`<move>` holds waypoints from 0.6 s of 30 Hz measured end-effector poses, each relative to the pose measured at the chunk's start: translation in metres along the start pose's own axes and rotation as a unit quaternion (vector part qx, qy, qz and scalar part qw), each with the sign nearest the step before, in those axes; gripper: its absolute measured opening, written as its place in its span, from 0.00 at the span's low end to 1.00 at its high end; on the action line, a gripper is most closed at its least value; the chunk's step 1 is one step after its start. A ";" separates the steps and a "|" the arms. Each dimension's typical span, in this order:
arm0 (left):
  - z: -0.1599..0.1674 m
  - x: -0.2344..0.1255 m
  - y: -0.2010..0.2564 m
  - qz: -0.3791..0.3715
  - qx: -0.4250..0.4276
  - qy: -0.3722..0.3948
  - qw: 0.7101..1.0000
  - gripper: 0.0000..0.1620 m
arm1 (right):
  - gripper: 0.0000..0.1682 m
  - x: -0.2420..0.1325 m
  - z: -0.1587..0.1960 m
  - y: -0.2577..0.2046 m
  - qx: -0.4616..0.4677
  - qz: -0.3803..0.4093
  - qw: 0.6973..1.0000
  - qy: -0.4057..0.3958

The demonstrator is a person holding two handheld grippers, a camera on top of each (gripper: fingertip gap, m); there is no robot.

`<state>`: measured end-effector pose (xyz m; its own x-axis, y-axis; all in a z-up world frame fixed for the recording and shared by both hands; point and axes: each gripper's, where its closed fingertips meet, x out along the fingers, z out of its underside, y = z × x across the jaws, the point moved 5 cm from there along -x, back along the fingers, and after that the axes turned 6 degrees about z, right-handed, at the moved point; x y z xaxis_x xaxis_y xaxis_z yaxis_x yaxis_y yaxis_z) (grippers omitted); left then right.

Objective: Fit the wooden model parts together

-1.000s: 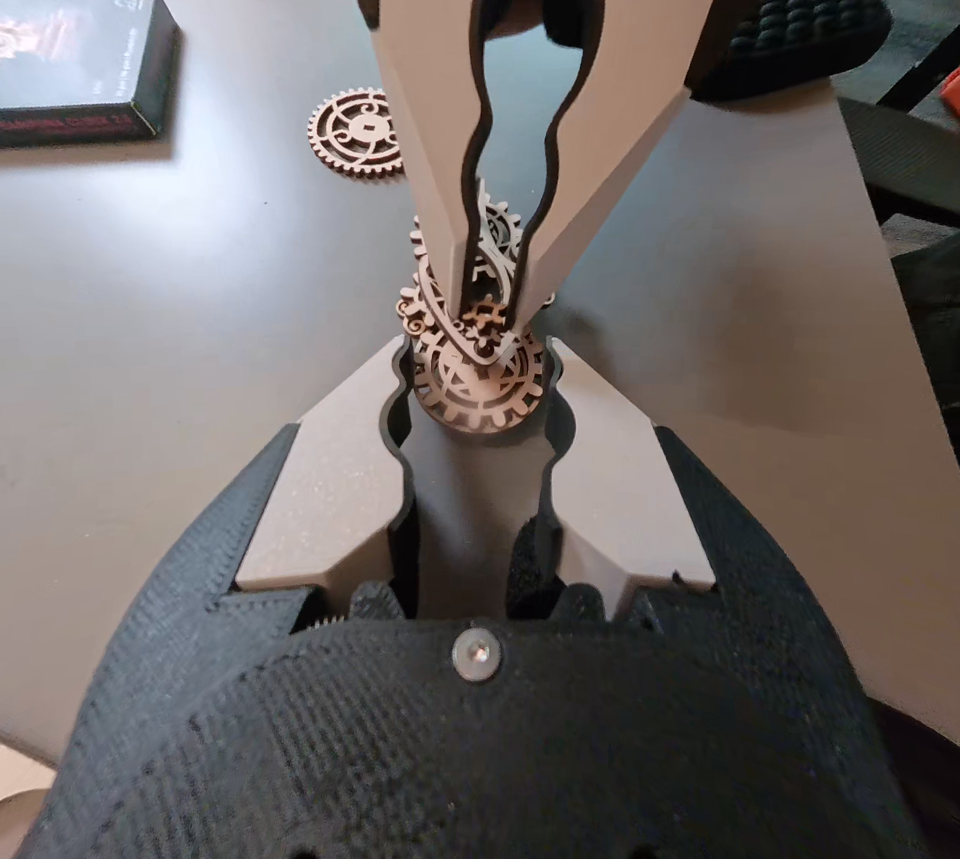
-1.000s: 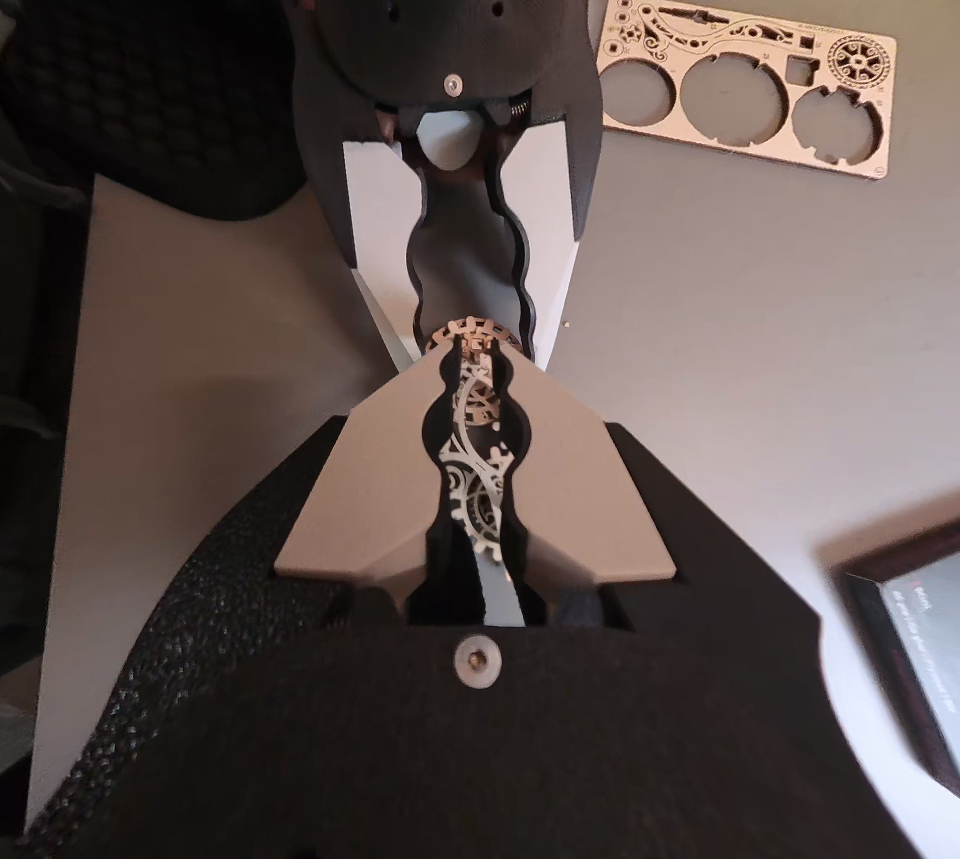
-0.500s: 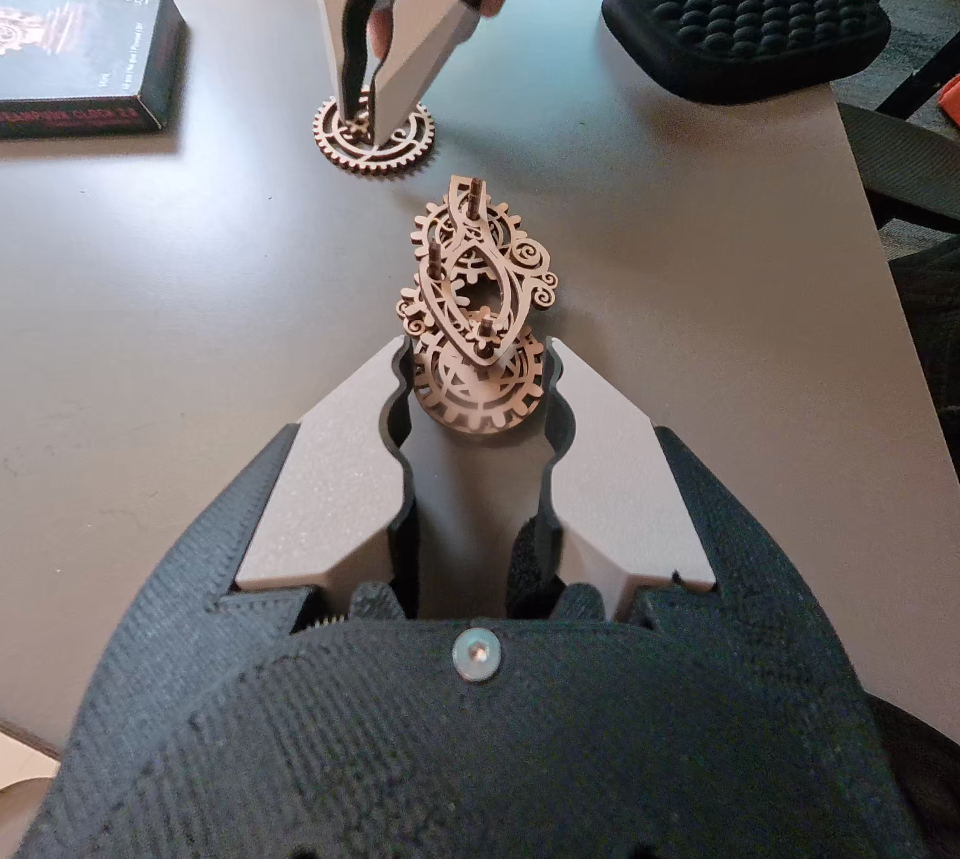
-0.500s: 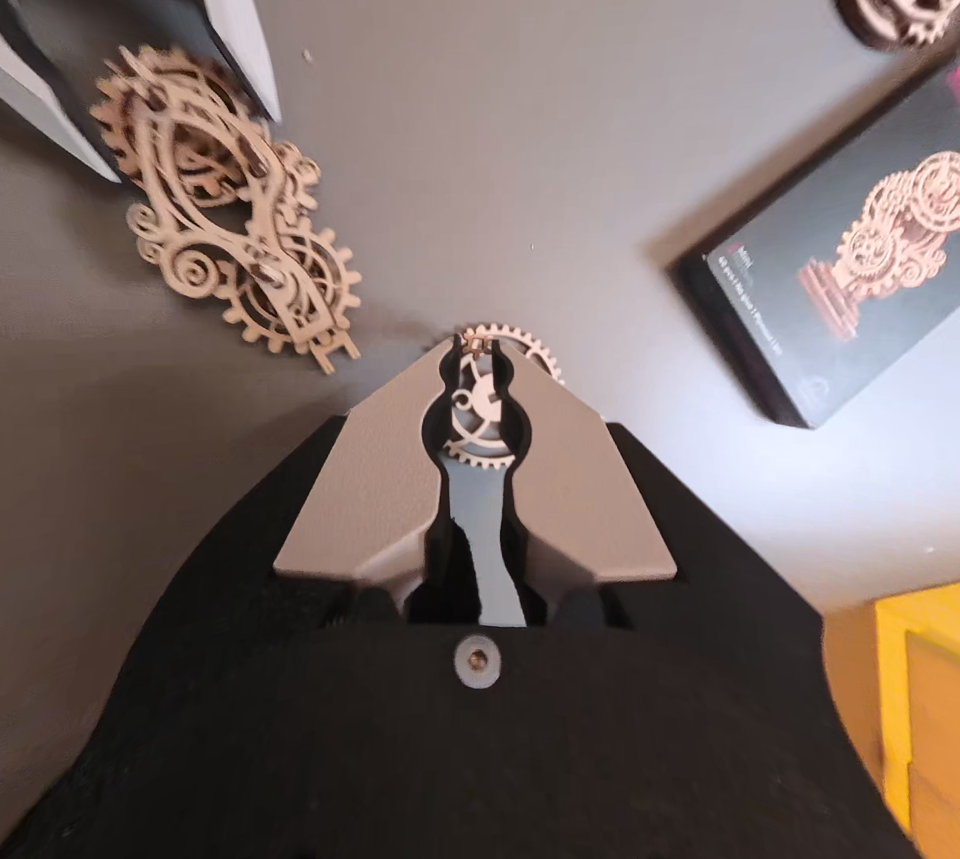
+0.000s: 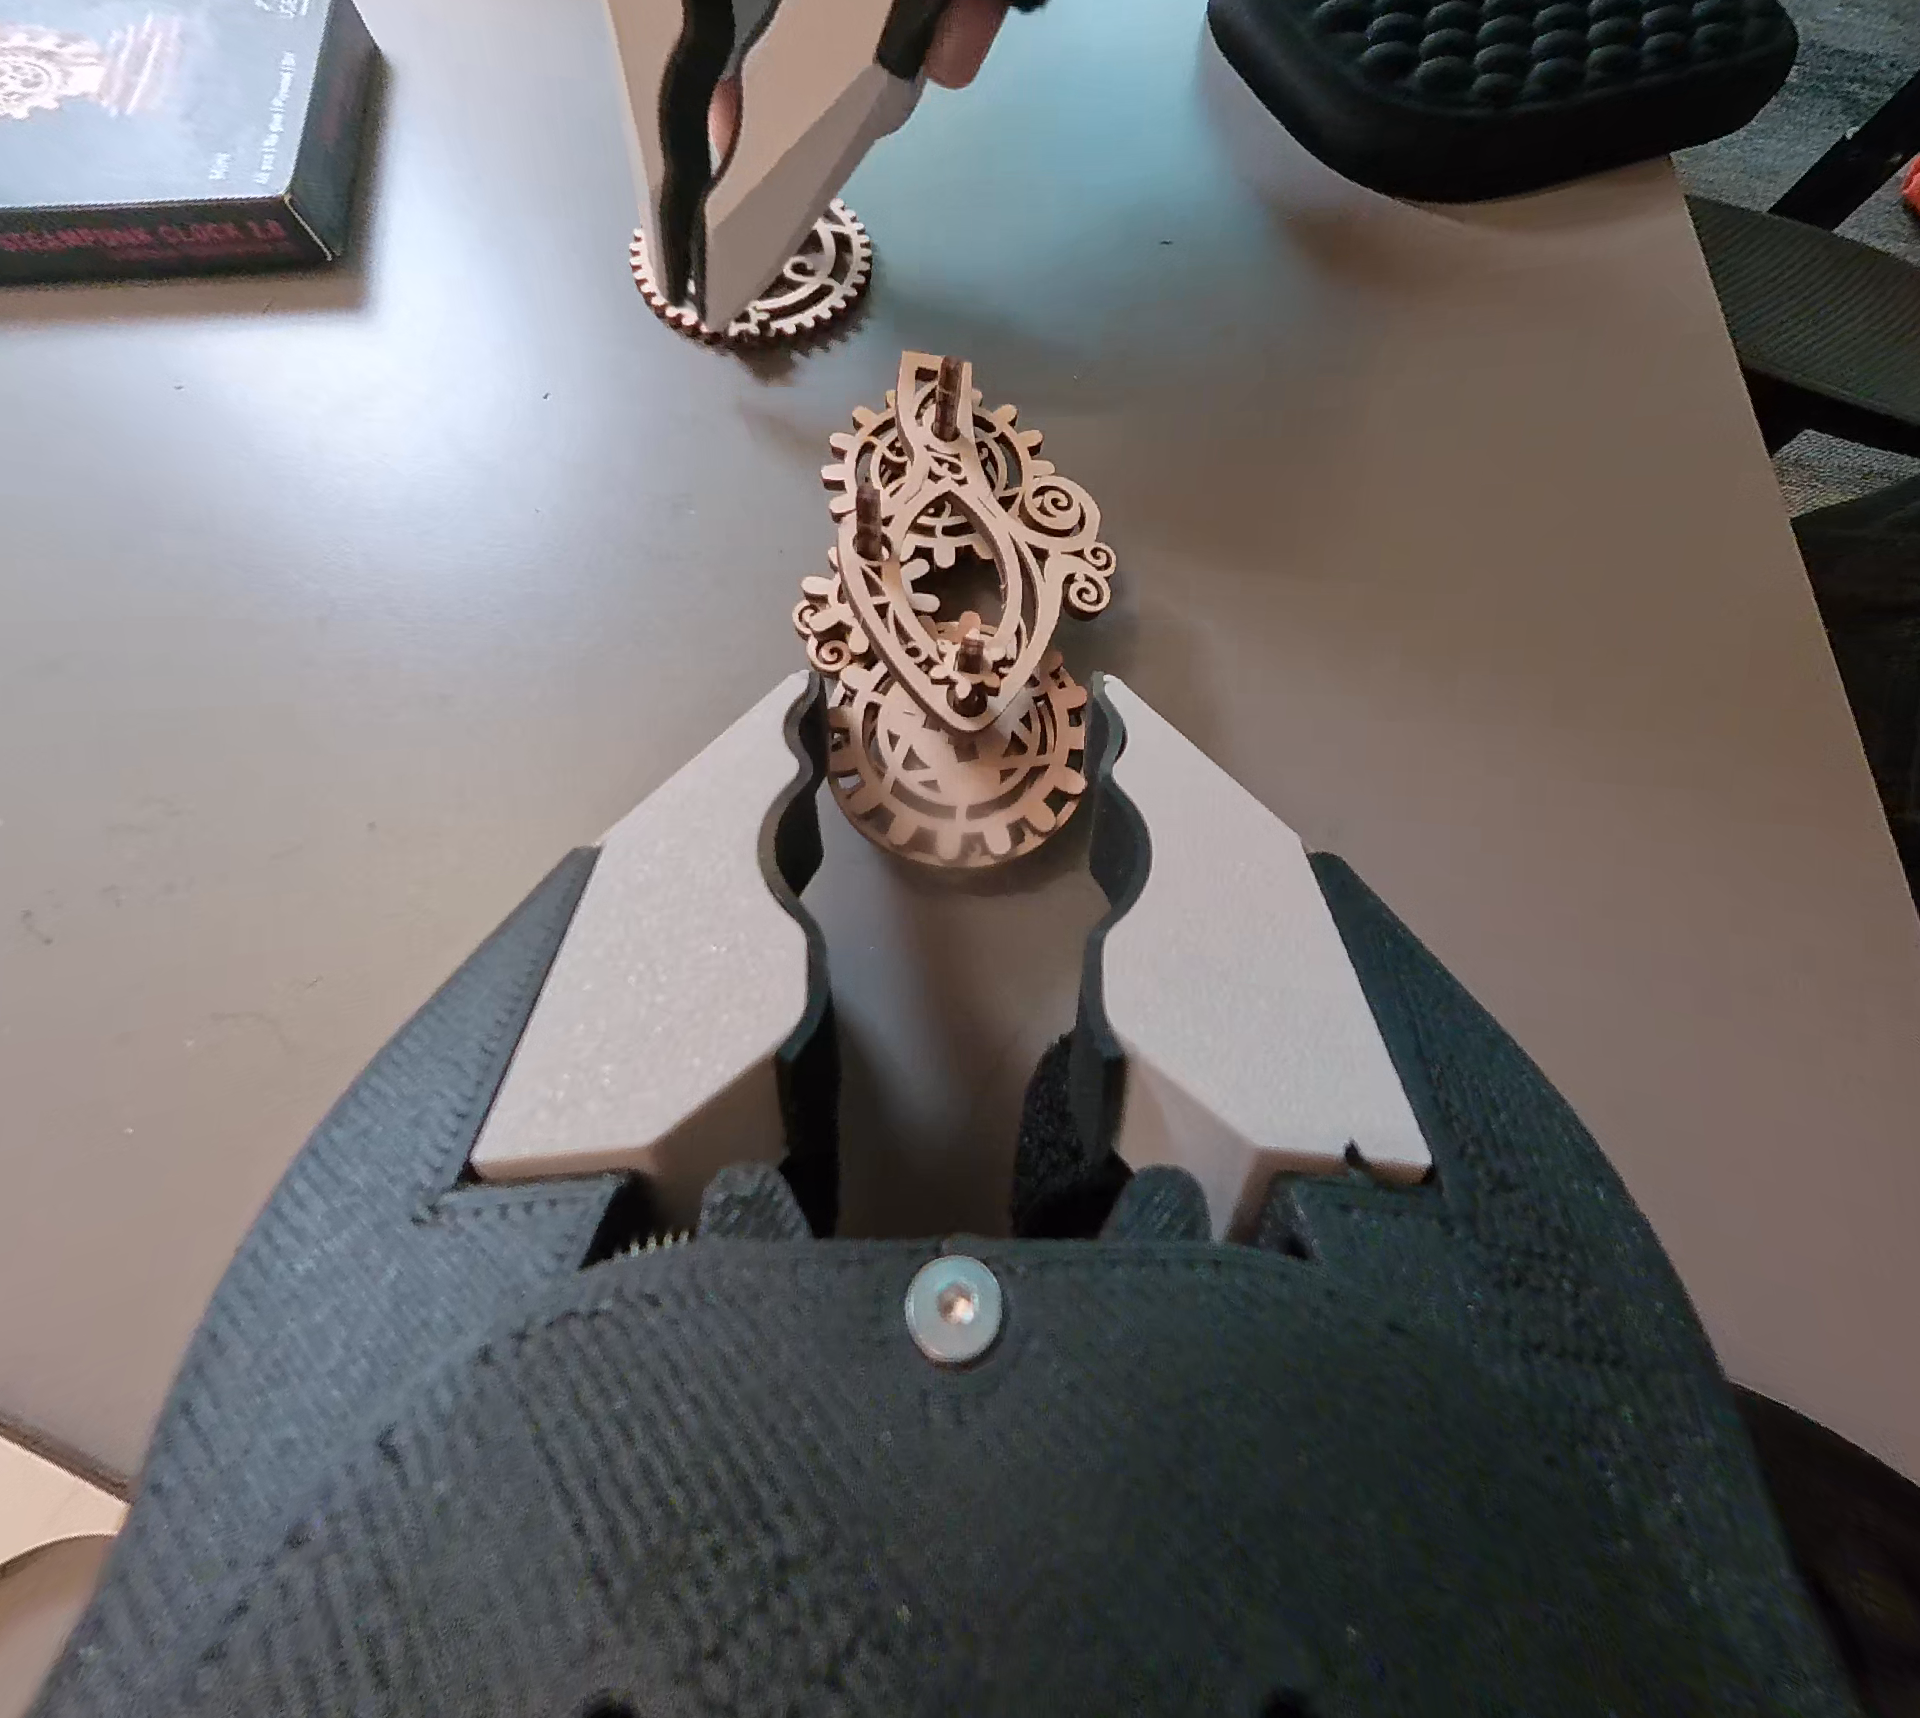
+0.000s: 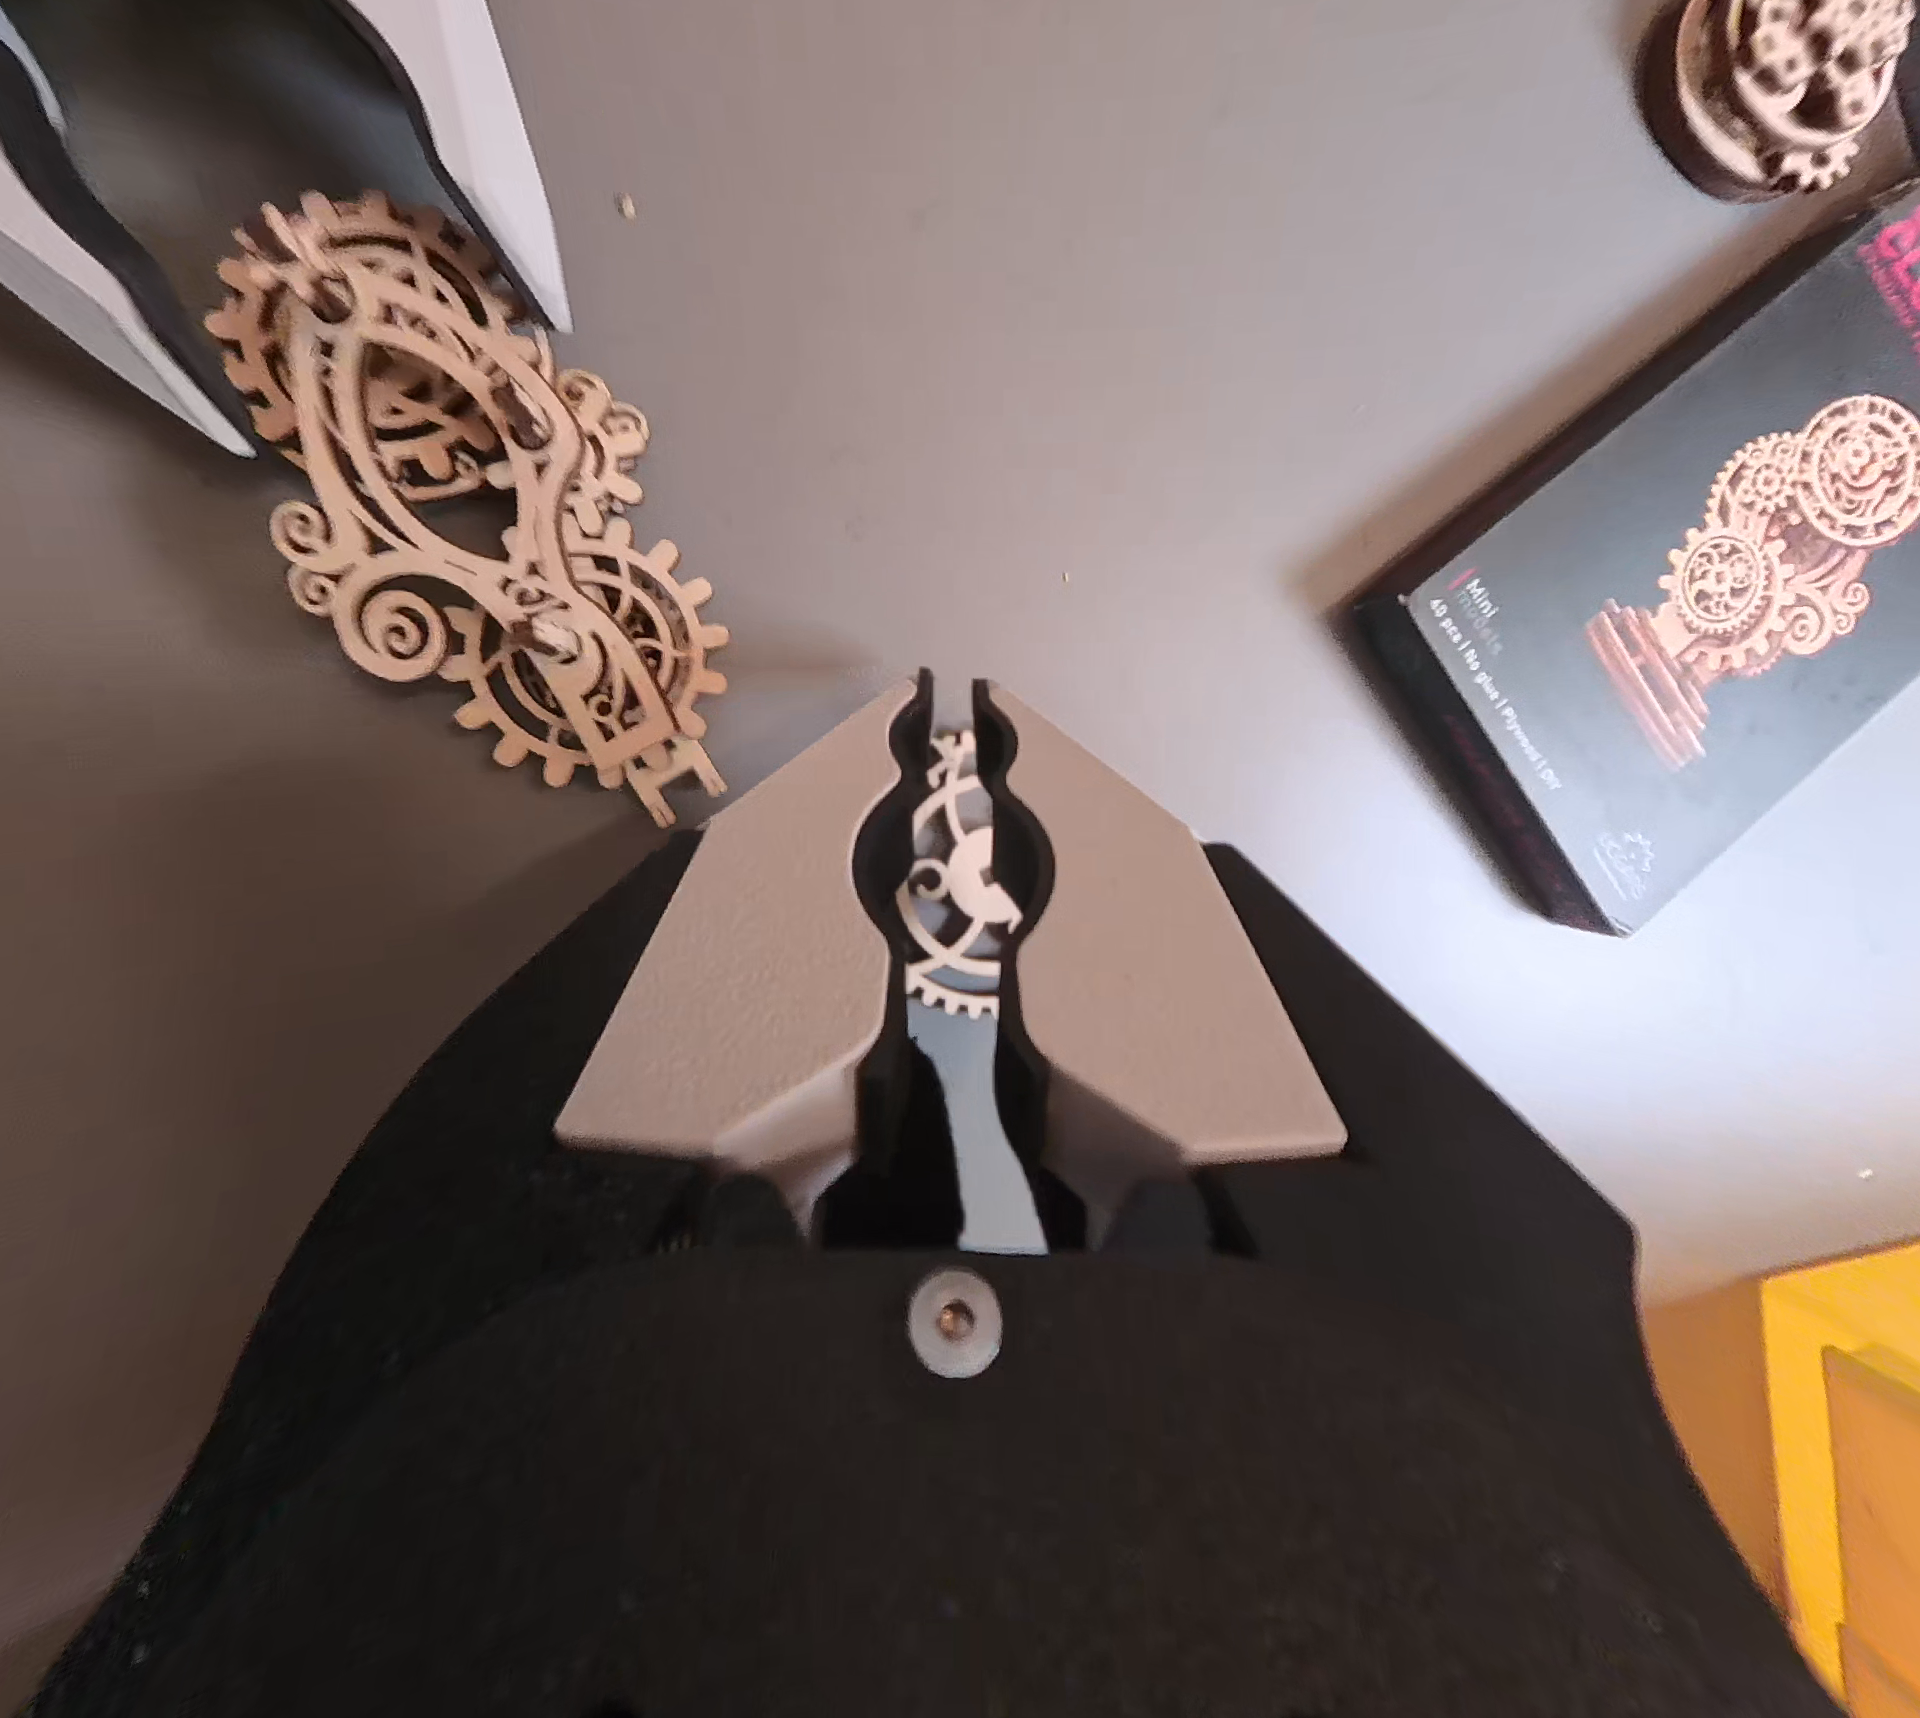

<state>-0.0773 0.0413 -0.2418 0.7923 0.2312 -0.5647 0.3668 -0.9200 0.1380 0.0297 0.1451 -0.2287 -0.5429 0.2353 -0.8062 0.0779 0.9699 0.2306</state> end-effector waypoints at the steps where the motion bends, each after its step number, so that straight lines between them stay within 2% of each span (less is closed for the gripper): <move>1: 0.000 0.000 0.000 -0.001 -0.001 0.000 1.000 0.30 | 0.05 -0.004 -0.005 0.000 0.008 -0.005 1.000 0.013; 4: 0.001 -0.001 -0.001 0.003 -0.013 0.002 1.000 0.30 | 0.12 -0.026 -0.028 -0.020 -0.010 -0.044 0.996 0.073; 5: 0.001 -0.001 -0.001 0.006 -0.022 0.003 1.000 0.30 | 0.17 -0.033 -0.037 -0.034 -0.036 -0.060 0.993 0.095; 8: 0.001 -0.002 -0.003 0.014 -0.044 0.005 0.999 0.30 | 0.21 -0.036 -0.049 -0.074 -0.118 -0.050 0.986 0.109; 9: 0.001 -0.002 -0.003 0.015 -0.045 0.006 0.999 0.30 | 0.20 -0.033 -0.052 -0.085 -0.137 -0.041 0.983 0.112; 11: 0.001 -0.002 -0.003 0.014 -0.041 0.005 0.999 0.30 | 0.11 -0.025 -0.056 -0.095 -0.140 -0.020 0.984 0.109; 14: 0.001 -0.001 -0.002 0.010 -0.034 0.004 0.999 0.30 | 0.02 -0.015 -0.063 -0.091 -0.117 -0.005 0.988 0.103; 18: 0.001 -0.002 -0.001 0.003 -0.021 0.003 1.000 0.30 | 0.00 -0.009 -0.069 -0.087 -0.072 -0.057 0.992 0.082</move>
<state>-0.0795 0.0414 -0.2418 0.7969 0.2283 -0.5593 0.3831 -0.9069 0.1757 -0.0299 0.0545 -0.2042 -0.6716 0.0992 -0.7342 -0.1064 0.9678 0.2280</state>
